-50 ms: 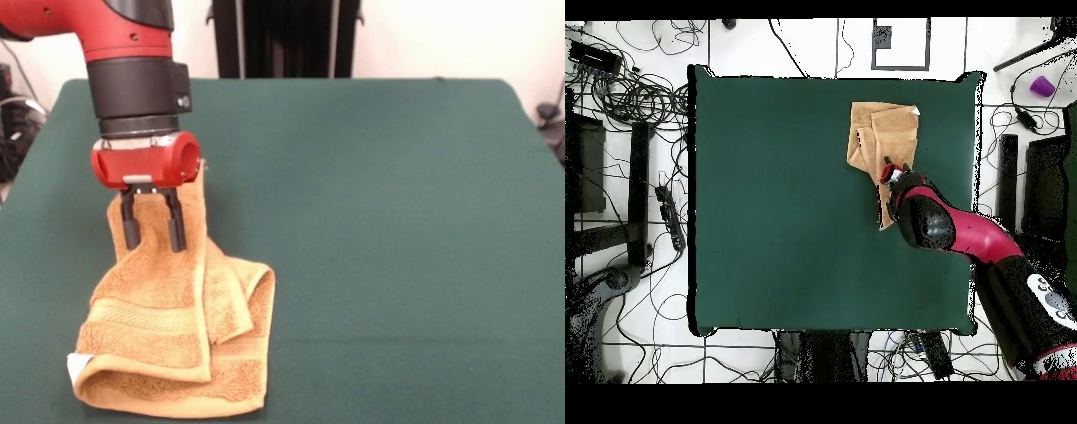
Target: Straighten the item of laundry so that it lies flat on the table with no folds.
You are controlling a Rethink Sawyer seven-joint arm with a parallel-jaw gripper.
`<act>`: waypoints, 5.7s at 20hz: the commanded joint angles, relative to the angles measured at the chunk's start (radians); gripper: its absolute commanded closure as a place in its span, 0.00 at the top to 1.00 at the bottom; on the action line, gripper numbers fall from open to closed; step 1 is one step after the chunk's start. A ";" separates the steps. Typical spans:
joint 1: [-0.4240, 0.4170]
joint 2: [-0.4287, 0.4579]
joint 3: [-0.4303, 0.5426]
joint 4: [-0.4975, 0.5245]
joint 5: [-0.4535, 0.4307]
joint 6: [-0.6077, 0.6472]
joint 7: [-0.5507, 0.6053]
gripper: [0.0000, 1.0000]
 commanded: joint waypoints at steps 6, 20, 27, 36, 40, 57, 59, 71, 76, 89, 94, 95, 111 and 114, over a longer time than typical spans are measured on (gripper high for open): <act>0.153 0.094 0.070 -0.034 0.057 0.085 0.096 1.00; -0.229 0.291 0.297 -0.156 -0.248 0.384 -0.583 1.00; -0.436 0.440 0.403 -0.144 -0.309 0.461 -0.789 1.00; -0.536 0.470 0.401 -0.118 -0.297 0.504 -0.935 1.00; -0.525 0.413 0.367 -0.078 -0.308 0.462 -0.909 1.00; -0.065 -0.055 0.193 0.044 0.038 0.301 -0.167 1.00; -0.040 -0.064 0.202 0.041 0.076 0.294 -0.149 1.00; 0.167 0.035 0.040 -0.239 0.094 0.325 -0.210 1.00; 0.125 0.109 0.063 -0.263 0.072 0.323 -0.327 1.00; 0.079 0.334 0.178 -0.478 -0.018 0.384 -0.563 1.00; 0.118 0.360 0.104 -0.410 -0.055 0.233 -0.380 1.00; 0.141 0.349 0.077 -0.399 -0.056 0.196 -0.328 1.00; 0.159 0.187 0.063 -0.237 0.070 0.208 -0.221 1.00; 0.155 0.135 0.101 -0.150 0.096 0.128 -0.150 1.00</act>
